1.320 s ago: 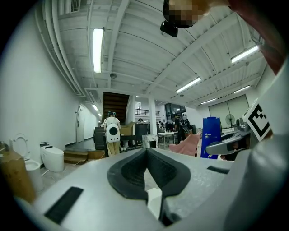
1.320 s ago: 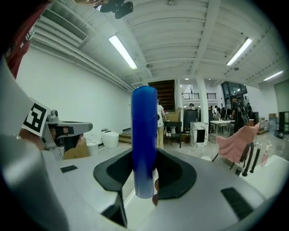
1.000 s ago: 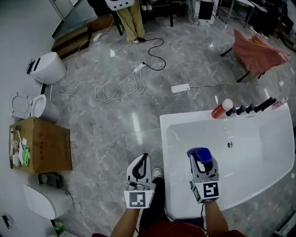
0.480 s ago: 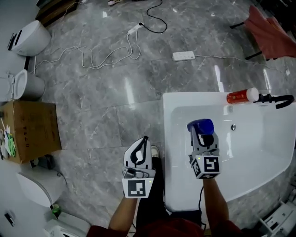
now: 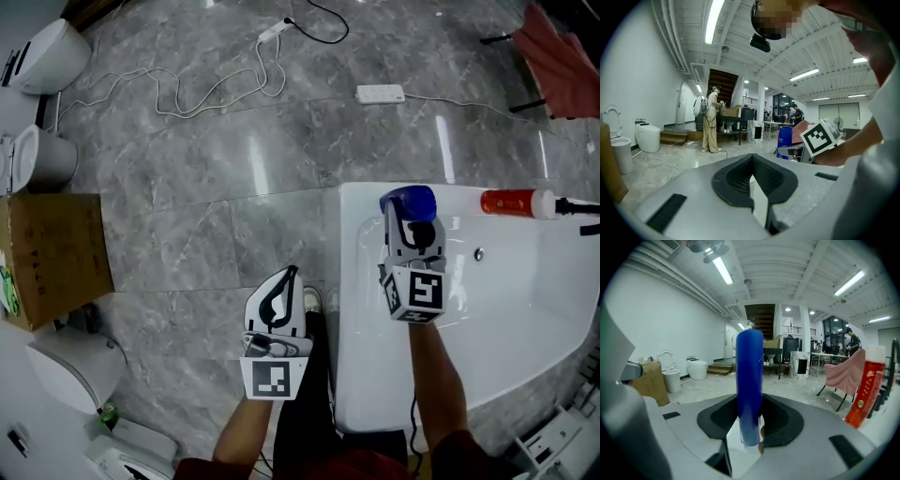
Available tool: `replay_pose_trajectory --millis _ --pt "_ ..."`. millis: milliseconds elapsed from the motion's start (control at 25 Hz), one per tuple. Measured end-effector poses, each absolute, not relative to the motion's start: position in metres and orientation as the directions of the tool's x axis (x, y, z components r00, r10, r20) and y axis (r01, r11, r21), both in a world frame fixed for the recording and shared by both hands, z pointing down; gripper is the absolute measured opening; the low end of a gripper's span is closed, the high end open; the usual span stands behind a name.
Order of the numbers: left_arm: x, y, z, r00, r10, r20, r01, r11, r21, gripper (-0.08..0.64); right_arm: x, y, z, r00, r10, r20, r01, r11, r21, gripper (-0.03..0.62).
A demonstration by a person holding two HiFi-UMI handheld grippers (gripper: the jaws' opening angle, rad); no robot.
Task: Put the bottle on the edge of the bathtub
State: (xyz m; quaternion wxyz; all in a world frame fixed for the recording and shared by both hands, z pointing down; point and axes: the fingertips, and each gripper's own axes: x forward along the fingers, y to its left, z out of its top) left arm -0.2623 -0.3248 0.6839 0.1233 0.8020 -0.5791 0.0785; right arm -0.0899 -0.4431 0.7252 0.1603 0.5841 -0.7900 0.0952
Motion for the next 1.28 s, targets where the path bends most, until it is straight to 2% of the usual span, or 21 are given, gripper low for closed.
replay_pose_trajectory --millis 440,560,920,1280 --pt "-0.263 -0.326 0.697 0.327 -0.903 0.278 -0.944 -0.302 0.131 0.006 -0.092 -0.451 0.743 -0.243 -0.919 0.310 -0.963 0.267 0.038 0.152" --pt "-0.259 -0.325 0.696 0.340 -0.897 0.281 -0.940 -0.321 0.113 0.006 -0.089 -0.452 0.748 -0.244 -0.910 0.335 -0.964 0.265 0.020 0.156" --pt "-0.254 -0.320 0.669 0.324 -0.910 0.258 -0.946 -0.307 0.105 0.006 -0.087 -0.421 0.758 -0.277 -0.863 0.422 -0.954 0.301 -0.012 0.232" --pt "-0.229 -0.281 0.597 0.275 -0.944 0.183 -0.961 -0.266 0.072 0.006 -0.057 -0.302 0.723 -0.332 -0.806 0.490 -0.932 0.361 -0.037 0.235"
